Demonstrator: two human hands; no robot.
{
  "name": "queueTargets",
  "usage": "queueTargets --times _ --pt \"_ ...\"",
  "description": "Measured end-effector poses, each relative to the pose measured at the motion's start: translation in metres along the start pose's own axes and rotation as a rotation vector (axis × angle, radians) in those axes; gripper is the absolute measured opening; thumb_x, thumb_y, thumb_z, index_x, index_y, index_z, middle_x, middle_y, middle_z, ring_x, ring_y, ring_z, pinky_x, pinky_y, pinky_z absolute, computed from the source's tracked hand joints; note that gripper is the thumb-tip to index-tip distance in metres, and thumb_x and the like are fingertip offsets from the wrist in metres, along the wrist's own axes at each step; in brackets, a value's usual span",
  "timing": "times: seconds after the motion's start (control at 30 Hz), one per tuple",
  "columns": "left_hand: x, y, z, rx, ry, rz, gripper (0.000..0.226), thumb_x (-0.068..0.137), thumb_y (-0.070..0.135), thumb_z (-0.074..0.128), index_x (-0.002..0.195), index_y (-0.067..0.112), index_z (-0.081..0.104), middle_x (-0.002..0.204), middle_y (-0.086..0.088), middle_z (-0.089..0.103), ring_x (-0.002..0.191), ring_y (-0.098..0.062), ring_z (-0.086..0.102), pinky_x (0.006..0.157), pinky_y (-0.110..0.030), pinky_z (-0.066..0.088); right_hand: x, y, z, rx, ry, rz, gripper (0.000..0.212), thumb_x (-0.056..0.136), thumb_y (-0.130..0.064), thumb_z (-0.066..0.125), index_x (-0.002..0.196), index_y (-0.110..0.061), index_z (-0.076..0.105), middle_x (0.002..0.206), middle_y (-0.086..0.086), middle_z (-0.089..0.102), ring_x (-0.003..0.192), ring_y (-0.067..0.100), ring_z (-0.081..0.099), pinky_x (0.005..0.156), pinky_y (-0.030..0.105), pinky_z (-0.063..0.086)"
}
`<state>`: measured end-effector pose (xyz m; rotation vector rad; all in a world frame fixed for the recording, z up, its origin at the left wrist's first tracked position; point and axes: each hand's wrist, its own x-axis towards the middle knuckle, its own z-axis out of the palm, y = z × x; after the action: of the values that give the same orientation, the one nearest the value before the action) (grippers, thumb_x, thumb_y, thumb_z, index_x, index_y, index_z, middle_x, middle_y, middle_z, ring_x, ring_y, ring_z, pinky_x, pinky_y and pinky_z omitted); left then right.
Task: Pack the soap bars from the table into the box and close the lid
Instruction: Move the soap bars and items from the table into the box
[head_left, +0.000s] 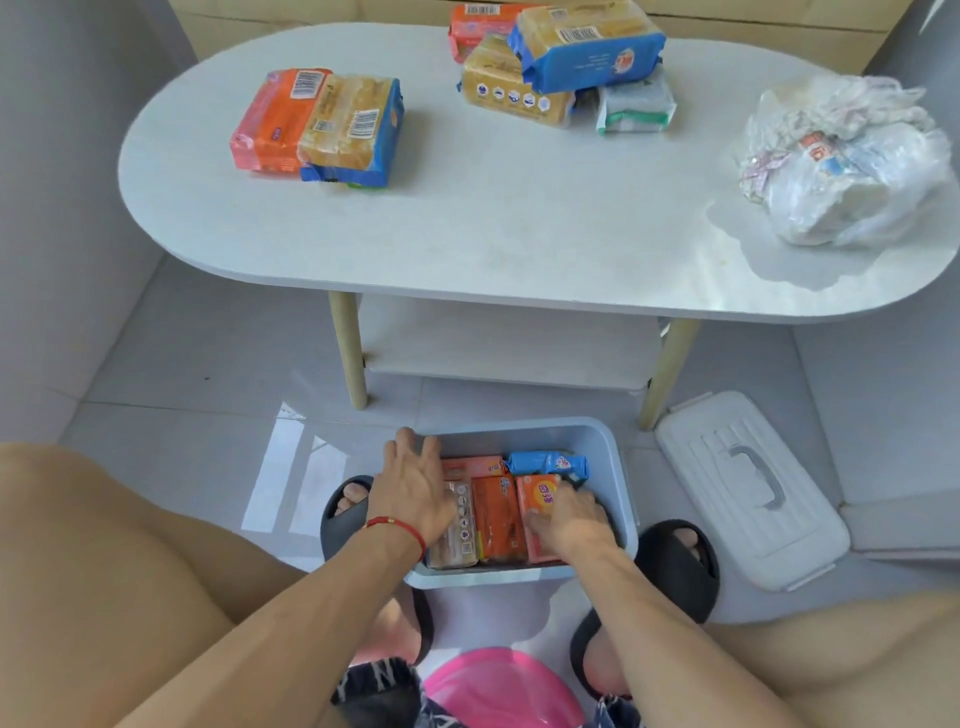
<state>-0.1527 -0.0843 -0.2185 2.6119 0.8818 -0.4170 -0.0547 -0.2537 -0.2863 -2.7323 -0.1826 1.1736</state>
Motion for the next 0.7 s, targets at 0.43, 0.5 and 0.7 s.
queueTargets --times 0.43,0.5,0.7 --pt "0.022 -0.033 0.011 -0.119 0.022 -0.202 0.042 0.086 0.006 0.055 0.125 0.021 0.049 0.094 -0.017 0.067 0.088 -0.04 0.065 0.076 -0.046 0.058 -0.005 0.002 0.021 -0.339 -0.334 -0.146 0.079 0.102 -0.007 0.044 0.162 -0.039 0.004 0.168 0.017 -0.016 0.151 0.038 0.027 0.121 0.05 0.031" --pt "0.029 -0.032 0.01 -0.166 0.016 -0.2 0.047 0.086 0.007 0.055 0.129 0.024 0.051 0.099 -0.017 0.066 0.094 -0.04 0.064 0.084 -0.048 0.058 -0.005 0.004 0.013 -0.33 -0.338 -0.177 0.073 0.104 -0.011 0.043 0.161 -0.04 0.008 0.169 0.015 -0.003 0.15 0.033 0.031 0.122 0.047 0.03" --pt "0.024 -0.016 -0.002 -0.163 -0.034 -0.123 0.051 0.086 0.004 0.056 0.134 0.018 0.046 0.108 -0.019 0.063 0.094 -0.039 0.065 0.082 -0.045 0.058 -0.028 -0.005 -0.022 -0.16 -0.298 -0.244 0.047 0.104 -0.024 0.048 0.15 -0.033 0.045 0.149 0.001 0.051 0.128 0.02 0.054 0.108 0.034 0.044"
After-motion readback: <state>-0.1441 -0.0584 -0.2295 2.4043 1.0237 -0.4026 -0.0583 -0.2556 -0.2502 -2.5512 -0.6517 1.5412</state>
